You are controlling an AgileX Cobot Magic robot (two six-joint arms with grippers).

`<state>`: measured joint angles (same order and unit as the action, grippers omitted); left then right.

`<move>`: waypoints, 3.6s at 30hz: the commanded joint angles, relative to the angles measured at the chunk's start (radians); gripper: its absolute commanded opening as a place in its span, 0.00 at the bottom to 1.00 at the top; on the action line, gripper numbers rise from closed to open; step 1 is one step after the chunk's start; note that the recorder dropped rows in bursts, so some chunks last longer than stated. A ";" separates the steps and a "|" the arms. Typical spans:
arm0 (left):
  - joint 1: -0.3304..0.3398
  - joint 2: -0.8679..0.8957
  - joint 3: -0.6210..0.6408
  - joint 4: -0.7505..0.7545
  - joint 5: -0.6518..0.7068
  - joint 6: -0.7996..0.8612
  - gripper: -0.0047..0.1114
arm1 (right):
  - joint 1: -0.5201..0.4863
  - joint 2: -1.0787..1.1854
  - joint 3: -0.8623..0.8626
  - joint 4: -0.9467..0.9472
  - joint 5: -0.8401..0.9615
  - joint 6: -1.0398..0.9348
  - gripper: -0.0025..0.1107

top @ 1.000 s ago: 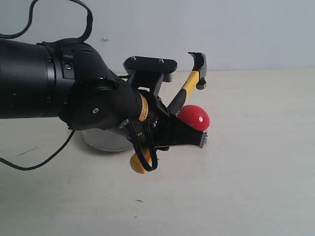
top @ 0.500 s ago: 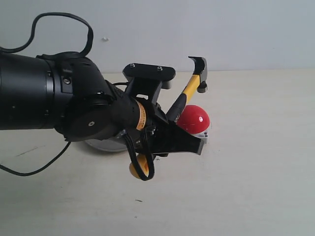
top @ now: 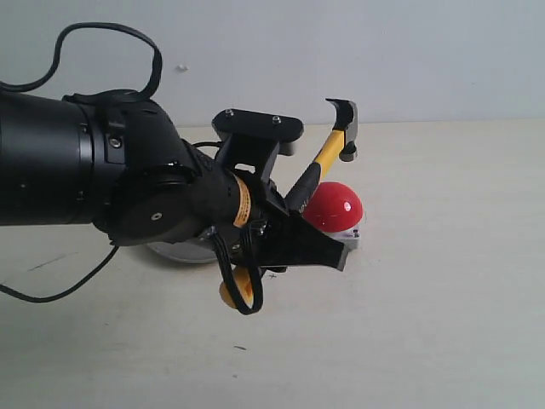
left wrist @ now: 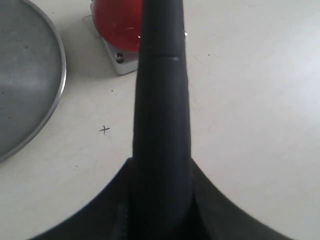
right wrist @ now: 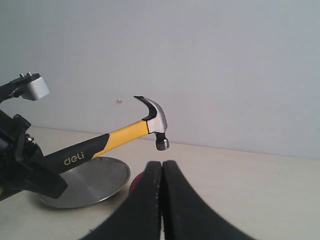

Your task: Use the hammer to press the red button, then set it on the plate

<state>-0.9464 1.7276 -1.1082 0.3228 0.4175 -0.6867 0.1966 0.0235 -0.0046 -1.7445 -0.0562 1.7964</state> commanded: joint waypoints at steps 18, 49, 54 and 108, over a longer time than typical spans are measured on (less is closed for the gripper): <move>0.021 -0.060 0.134 0.044 -0.205 -0.002 0.04 | 0.001 0.005 0.005 0.000 -0.001 -0.006 0.02; 0.060 -0.226 0.080 0.092 -0.150 -0.003 0.04 | 0.001 0.005 0.005 0.000 -0.003 -0.006 0.02; 0.049 -0.068 0.205 0.028 -0.254 -0.005 0.04 | 0.001 0.005 0.005 0.000 -0.003 -0.006 0.02; 0.648 -0.218 0.484 0.754 -1.085 -1.004 0.04 | 0.001 0.005 0.005 0.000 -0.003 -0.006 0.02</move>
<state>-0.2854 1.4958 -0.6398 1.2974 -0.6946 -1.7906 0.1966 0.0235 -0.0046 -1.7445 -0.0562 1.7964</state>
